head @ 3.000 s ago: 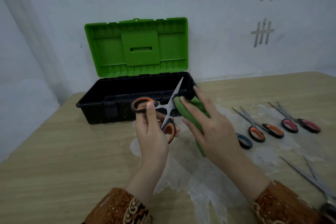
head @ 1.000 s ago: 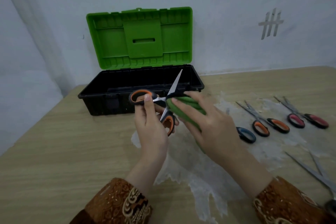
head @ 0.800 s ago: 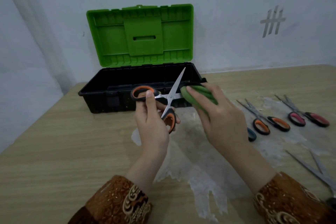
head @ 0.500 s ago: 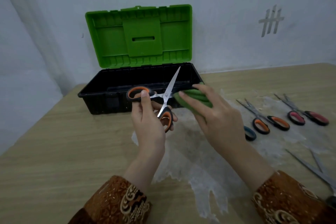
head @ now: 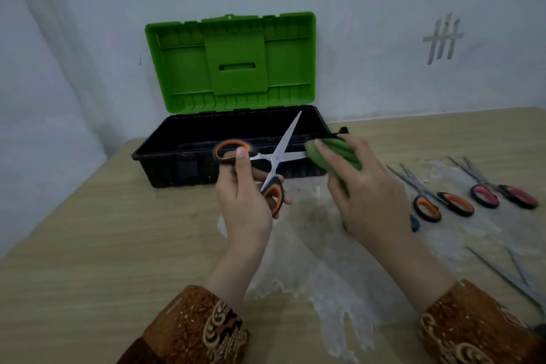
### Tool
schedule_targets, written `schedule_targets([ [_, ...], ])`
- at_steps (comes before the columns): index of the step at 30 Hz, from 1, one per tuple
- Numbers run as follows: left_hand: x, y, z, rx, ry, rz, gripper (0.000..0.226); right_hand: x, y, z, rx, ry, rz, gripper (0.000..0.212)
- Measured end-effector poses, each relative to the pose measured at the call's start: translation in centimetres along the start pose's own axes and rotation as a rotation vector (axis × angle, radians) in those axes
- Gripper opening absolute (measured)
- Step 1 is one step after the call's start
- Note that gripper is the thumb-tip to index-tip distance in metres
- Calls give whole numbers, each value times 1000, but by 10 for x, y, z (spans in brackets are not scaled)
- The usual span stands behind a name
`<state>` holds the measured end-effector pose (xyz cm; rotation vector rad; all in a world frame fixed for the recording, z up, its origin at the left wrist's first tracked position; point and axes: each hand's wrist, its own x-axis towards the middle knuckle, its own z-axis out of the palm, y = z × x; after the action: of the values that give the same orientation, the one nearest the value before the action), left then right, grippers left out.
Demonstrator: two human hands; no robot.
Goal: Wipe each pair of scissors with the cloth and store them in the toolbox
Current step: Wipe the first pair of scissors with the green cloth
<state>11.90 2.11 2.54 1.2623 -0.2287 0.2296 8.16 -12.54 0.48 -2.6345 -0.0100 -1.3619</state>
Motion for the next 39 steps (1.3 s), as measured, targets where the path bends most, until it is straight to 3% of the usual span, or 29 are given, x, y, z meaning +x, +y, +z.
schedule_targets([
  [2,-1,-2,1,7,-21,-2,31,-1,7,-1,26,15,43,45],
  [7,0,-2,-1,-23,-7,6,35,-2,-5,0,67,7,-109,41],
  [12,0,-2,1,-44,1,20,29,0,4,0,29,55,-11,39],
  [17,-4,-3,2,-62,-16,45,24,-4,-8,4,37,-5,-121,40],
  [22,-3,-4,2,-53,-7,48,22,-4,-2,3,43,-3,-31,43],
  [28,-1,-2,-2,-64,2,51,22,-5,-9,4,79,-19,-156,38],
  [35,1,-7,1,-25,-19,98,21,-2,8,1,51,58,39,39],
  [39,2,-9,-1,-36,-31,104,24,-2,-6,-1,60,34,-142,37],
])
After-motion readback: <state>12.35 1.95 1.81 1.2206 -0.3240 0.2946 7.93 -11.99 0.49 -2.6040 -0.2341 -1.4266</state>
